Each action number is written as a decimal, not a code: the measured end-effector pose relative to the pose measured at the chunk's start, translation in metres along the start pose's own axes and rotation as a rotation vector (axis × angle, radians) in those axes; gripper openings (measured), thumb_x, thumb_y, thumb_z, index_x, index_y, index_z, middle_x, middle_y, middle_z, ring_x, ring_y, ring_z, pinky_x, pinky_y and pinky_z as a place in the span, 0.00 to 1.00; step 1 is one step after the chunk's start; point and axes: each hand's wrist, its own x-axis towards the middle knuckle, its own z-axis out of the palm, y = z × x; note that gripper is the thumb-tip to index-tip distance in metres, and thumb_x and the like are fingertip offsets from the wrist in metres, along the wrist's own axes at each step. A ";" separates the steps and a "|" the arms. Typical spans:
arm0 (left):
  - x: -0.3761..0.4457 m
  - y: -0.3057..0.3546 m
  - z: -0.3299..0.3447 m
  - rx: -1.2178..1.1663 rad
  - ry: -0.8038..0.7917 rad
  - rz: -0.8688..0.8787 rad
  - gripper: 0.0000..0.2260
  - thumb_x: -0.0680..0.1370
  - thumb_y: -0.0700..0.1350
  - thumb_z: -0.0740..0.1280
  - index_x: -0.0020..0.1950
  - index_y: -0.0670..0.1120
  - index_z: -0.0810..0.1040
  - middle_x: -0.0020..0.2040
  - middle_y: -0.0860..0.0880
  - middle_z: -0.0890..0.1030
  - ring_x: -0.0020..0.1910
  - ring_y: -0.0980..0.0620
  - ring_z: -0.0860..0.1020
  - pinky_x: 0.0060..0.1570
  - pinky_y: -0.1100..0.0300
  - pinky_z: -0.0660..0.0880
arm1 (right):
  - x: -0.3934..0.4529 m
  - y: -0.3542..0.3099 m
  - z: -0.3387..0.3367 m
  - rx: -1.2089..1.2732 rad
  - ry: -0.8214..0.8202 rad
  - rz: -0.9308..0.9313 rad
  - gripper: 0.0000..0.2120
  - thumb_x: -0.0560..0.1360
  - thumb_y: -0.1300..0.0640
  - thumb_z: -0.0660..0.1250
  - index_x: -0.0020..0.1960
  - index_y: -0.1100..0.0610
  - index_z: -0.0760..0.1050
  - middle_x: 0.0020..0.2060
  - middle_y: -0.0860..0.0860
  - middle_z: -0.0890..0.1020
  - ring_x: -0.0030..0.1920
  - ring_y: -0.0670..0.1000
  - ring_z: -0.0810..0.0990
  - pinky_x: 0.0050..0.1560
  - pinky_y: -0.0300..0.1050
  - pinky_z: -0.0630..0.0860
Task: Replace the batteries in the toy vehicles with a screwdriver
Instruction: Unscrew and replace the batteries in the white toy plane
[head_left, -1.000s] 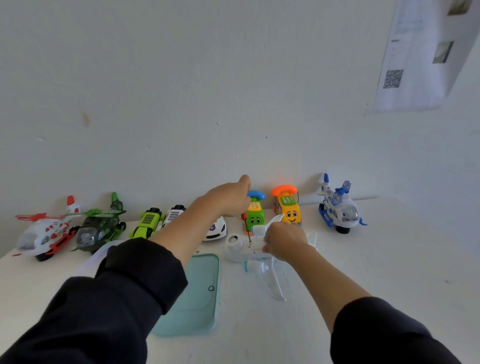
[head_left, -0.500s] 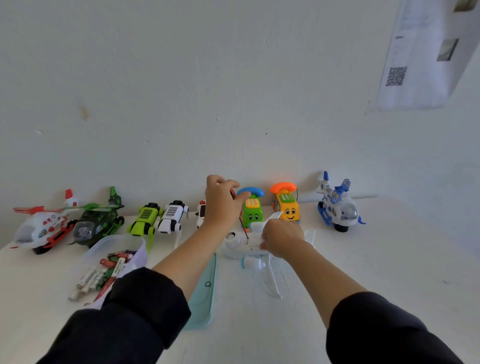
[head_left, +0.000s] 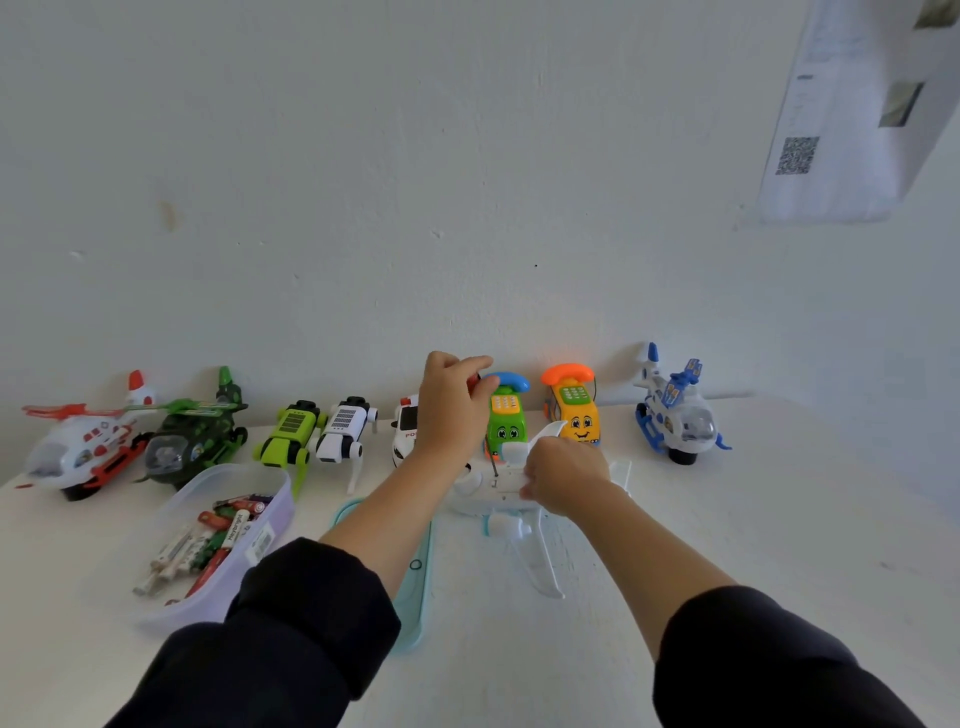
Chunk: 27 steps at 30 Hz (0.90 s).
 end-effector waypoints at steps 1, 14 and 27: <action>-0.003 0.001 0.001 0.011 0.001 0.035 0.14 0.77 0.36 0.65 0.62 0.39 0.77 0.52 0.41 0.72 0.51 0.44 0.76 0.50 0.71 0.65 | 0.000 0.000 0.000 -0.003 0.001 0.001 0.16 0.75 0.49 0.68 0.58 0.56 0.77 0.49 0.52 0.80 0.43 0.50 0.71 0.48 0.43 0.69; -0.013 0.008 0.013 0.018 0.064 0.048 0.14 0.76 0.44 0.69 0.60 0.44 0.80 0.49 0.43 0.73 0.46 0.46 0.76 0.45 0.58 0.72 | -0.006 -0.004 -0.001 0.005 0.012 0.009 0.15 0.74 0.50 0.68 0.57 0.57 0.76 0.49 0.52 0.80 0.43 0.51 0.74 0.46 0.42 0.70; -0.029 0.004 0.021 -0.093 0.206 0.149 0.13 0.73 0.47 0.69 0.53 0.41 0.82 0.45 0.44 0.80 0.40 0.48 0.78 0.39 0.60 0.74 | -0.009 -0.003 0.000 0.009 0.021 -0.001 0.14 0.74 0.51 0.69 0.56 0.58 0.76 0.45 0.52 0.78 0.42 0.51 0.71 0.45 0.43 0.69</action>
